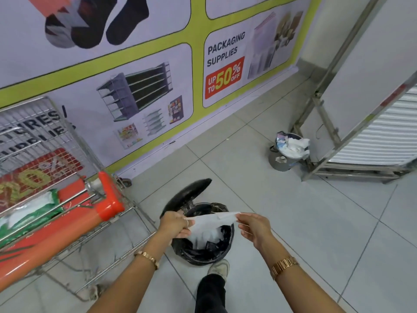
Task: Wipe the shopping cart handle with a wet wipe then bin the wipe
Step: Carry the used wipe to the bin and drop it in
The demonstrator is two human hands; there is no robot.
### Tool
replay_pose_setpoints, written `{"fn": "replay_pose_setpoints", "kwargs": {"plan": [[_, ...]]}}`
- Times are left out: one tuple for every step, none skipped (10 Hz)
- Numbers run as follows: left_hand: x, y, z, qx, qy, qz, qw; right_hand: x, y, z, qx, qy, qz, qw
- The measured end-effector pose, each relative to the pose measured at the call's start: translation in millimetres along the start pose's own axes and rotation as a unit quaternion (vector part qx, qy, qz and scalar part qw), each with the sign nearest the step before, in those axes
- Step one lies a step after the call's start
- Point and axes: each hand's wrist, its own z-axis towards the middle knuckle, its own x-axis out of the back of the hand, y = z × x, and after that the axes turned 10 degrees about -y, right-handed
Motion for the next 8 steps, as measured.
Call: {"fn": "replay_pose_setpoints", "kwargs": {"plan": [[-4,-12,30,0.048,-0.004,-0.006,0.999,-10,12,38,-0.029,0.017,-0.050,0.998],[-9,-16,49,0.076,-0.008,-0.011,0.997,-17,18,59,-0.046,0.020,-0.096,0.994],[-16,-23,77,0.118,-0.015,0.020,0.993,-27,27,88,-0.074,0.036,-0.165,0.983],[-21,-28,93,0.137,-0.013,0.027,0.990,-32,32,104,-0.083,0.042,-0.190,0.977],[-17,-41,119,0.139,-0.007,0.034,0.990,-34,40,126,-0.098,0.048,-0.216,0.970],[-15,-43,129,0.154,-0.021,0.004,0.988,-35,45,135,-0.118,0.026,-0.229,0.966],[-23,-35,118,0.216,-0.063,-0.007,0.974,-31,53,142,-0.130,-0.013,-0.274,0.953],[-24,-36,120,0.199,-0.039,0.071,0.977,-26,52,149,-0.100,-0.003,-0.294,0.951]]}}
